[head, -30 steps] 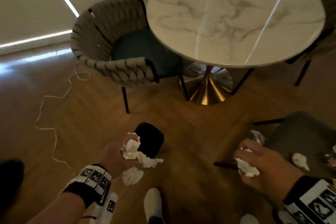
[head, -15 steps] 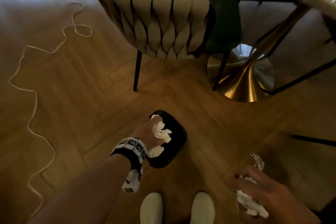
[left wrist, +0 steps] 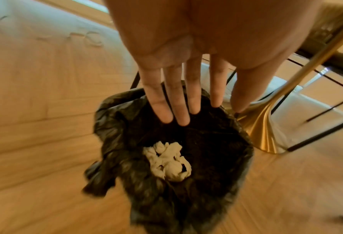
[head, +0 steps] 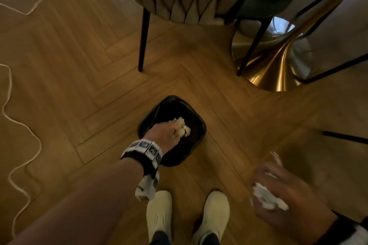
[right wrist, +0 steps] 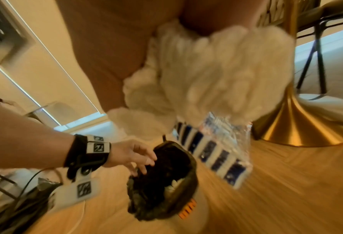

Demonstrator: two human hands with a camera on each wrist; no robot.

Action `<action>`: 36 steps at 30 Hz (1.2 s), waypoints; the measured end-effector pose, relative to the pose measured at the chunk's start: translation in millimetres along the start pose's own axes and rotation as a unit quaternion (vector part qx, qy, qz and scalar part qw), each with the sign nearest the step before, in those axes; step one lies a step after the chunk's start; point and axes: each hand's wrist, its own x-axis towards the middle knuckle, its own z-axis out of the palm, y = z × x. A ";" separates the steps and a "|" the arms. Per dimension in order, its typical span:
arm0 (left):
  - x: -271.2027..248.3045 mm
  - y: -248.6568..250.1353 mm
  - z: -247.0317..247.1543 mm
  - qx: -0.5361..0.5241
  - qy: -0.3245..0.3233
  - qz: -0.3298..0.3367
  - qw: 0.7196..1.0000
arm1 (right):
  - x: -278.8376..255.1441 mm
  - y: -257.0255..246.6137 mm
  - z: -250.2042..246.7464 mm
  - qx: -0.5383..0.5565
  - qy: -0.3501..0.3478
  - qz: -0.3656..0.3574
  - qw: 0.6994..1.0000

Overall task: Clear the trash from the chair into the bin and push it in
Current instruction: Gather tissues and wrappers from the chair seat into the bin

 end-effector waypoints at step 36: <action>-236.5 113.4 -119.3 0.195 -0.167 0.091 0.962 | -71.1 -67.9 -88.4 0.134 -0.103 0.369 0.914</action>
